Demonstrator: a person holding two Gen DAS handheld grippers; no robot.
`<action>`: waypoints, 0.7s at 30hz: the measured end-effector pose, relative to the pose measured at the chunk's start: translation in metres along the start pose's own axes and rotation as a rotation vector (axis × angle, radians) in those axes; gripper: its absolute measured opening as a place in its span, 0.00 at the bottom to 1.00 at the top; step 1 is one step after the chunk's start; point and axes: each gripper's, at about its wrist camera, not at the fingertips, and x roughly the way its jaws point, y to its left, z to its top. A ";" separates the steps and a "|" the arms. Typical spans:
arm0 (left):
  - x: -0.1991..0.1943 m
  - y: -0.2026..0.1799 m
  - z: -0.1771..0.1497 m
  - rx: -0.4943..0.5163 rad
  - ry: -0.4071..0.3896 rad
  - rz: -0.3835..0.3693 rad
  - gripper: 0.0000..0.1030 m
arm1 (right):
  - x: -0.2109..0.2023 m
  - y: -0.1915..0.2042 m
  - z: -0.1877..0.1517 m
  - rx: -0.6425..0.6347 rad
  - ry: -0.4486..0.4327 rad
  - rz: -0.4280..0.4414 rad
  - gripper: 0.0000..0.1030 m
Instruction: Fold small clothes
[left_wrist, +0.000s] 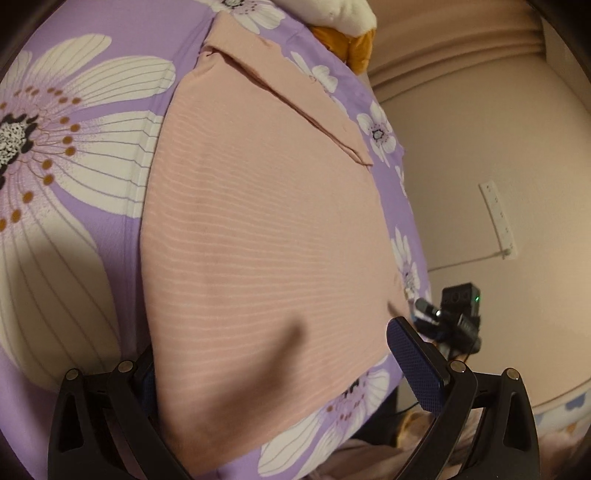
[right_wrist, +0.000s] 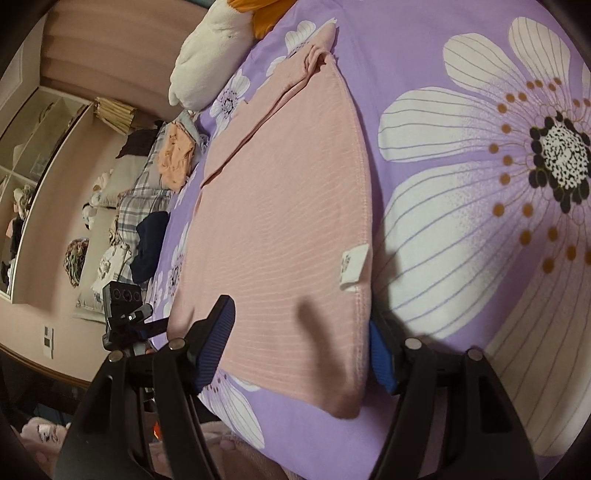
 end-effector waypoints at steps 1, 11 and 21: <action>0.002 0.000 0.003 -0.009 0.004 -0.007 0.98 | 0.001 0.001 0.001 -0.001 -0.004 0.004 0.66; 0.000 -0.004 0.003 0.007 0.007 0.016 0.98 | 0.008 0.002 0.005 0.006 -0.030 0.000 0.49; -0.004 -0.008 -0.007 0.069 -0.013 0.108 0.89 | 0.001 -0.005 -0.009 -0.009 -0.013 -0.017 0.24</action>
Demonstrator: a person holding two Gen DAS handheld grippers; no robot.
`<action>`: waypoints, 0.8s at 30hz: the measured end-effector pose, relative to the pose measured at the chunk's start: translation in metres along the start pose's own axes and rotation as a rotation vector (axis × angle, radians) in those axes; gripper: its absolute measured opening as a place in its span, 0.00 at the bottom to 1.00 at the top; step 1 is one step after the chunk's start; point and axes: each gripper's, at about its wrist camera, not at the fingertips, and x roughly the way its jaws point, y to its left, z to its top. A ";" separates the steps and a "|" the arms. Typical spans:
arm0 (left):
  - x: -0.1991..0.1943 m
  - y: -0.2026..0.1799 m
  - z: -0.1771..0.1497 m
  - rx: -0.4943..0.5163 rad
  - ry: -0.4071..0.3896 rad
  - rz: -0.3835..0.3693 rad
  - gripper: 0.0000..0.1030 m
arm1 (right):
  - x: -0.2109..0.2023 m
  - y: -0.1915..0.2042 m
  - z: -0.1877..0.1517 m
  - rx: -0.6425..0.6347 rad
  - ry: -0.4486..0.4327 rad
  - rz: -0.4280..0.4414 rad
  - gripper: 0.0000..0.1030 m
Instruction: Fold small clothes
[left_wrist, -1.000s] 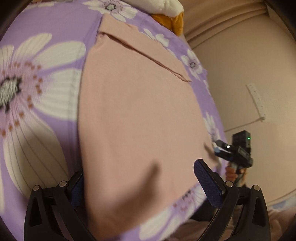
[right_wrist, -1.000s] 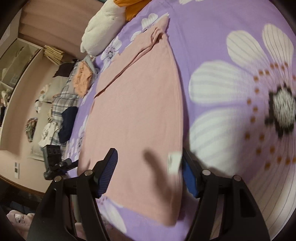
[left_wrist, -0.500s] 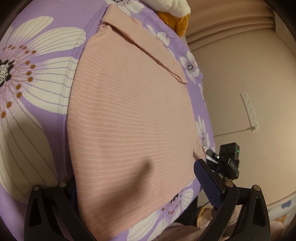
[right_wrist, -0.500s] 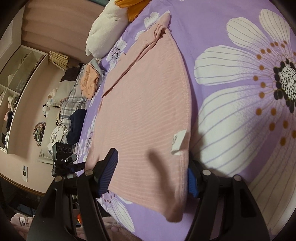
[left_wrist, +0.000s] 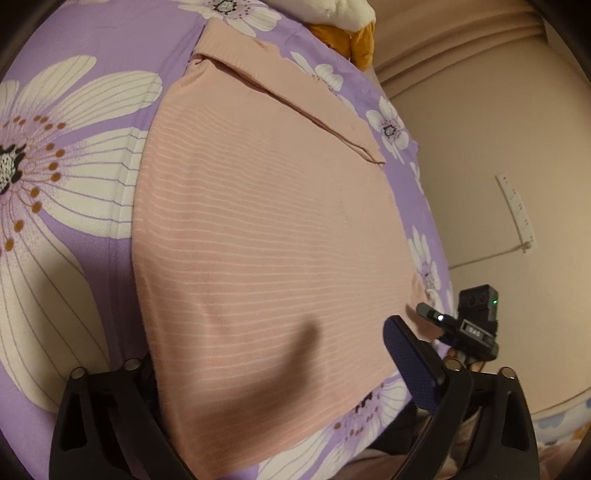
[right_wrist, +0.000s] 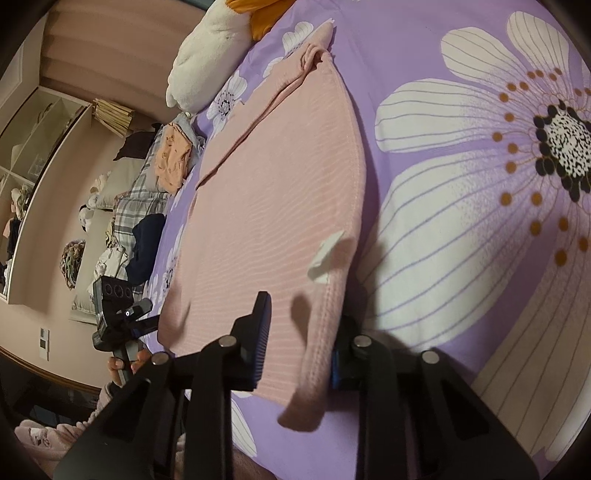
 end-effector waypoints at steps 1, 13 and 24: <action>0.000 0.000 0.000 0.007 0.000 0.008 0.80 | 0.000 0.000 -0.001 -0.004 0.003 0.003 0.22; 0.000 0.015 -0.007 -0.066 0.021 -0.034 0.28 | 0.005 0.004 0.002 -0.012 0.016 0.007 0.14; -0.005 0.001 -0.004 -0.052 -0.031 -0.065 0.05 | 0.001 0.025 0.007 -0.058 -0.010 0.030 0.10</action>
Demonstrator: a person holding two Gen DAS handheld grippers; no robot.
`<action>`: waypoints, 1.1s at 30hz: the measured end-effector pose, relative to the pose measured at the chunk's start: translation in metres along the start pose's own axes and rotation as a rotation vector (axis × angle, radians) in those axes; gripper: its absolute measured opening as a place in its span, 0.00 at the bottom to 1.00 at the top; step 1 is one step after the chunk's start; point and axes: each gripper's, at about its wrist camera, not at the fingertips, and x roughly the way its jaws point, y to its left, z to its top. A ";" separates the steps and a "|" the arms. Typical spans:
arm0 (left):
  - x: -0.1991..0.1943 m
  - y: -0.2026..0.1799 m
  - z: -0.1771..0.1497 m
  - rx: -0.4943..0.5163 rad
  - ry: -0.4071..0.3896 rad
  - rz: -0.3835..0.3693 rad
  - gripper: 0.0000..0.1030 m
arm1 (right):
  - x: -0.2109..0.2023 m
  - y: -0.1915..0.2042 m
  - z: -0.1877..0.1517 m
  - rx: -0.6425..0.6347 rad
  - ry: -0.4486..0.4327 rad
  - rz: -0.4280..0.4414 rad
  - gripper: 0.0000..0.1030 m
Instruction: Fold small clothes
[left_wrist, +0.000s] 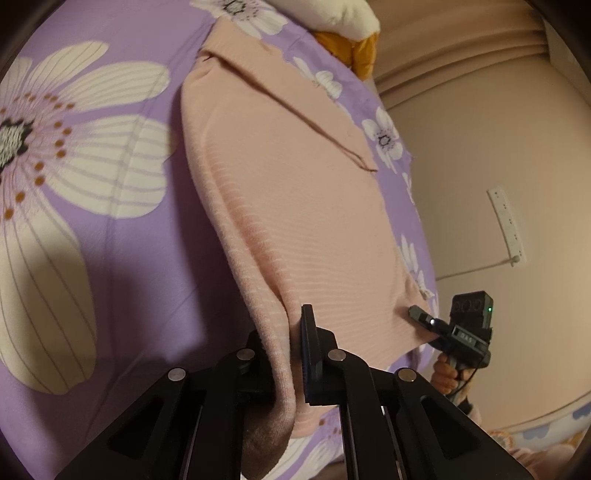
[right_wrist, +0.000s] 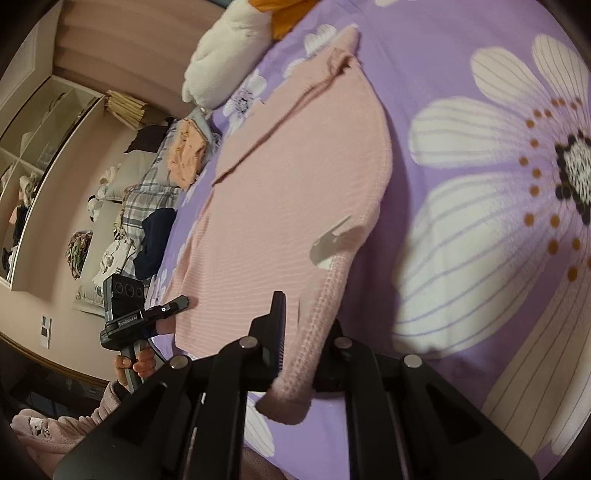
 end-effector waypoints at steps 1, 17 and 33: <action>-0.002 -0.004 0.001 0.007 -0.013 -0.005 0.05 | -0.001 0.002 0.000 -0.008 -0.004 0.002 0.10; -0.028 -0.036 0.030 0.090 -0.071 -0.055 0.05 | -0.014 0.045 0.040 -0.114 -0.118 0.107 0.09; -0.042 -0.059 0.085 0.158 -0.107 0.000 0.05 | -0.019 0.058 0.090 -0.152 -0.214 0.174 0.09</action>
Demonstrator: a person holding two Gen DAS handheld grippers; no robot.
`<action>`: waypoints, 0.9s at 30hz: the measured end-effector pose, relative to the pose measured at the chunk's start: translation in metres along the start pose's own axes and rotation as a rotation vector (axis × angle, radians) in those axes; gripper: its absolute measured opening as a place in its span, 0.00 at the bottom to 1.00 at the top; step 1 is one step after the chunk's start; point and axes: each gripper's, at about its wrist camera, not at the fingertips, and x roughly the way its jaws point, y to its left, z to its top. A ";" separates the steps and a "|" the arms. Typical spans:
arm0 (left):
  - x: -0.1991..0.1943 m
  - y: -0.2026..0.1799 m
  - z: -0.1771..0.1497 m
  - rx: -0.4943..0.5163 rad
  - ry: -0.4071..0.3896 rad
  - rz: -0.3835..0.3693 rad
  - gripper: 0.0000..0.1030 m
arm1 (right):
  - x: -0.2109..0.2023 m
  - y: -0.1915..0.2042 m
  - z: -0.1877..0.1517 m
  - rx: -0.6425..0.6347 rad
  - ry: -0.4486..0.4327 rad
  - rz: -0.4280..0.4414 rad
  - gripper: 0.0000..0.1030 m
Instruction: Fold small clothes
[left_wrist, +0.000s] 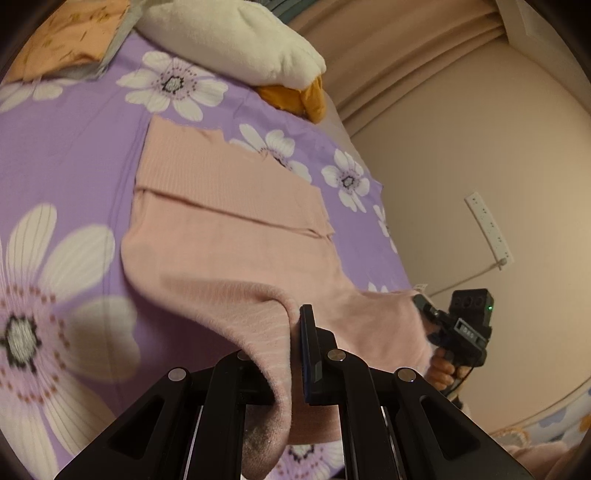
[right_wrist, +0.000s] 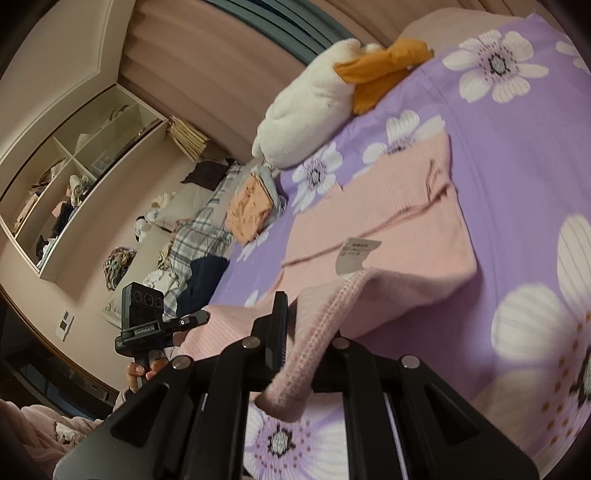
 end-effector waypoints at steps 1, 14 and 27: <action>0.002 0.000 0.007 0.006 -0.002 0.008 0.05 | 0.001 -0.001 0.004 -0.001 -0.005 0.000 0.09; 0.051 0.034 0.088 -0.077 -0.002 0.041 0.05 | 0.054 -0.035 0.091 0.050 -0.050 -0.051 0.09; 0.115 0.081 0.154 -0.154 0.039 0.131 0.05 | 0.120 -0.086 0.152 0.153 -0.018 -0.137 0.09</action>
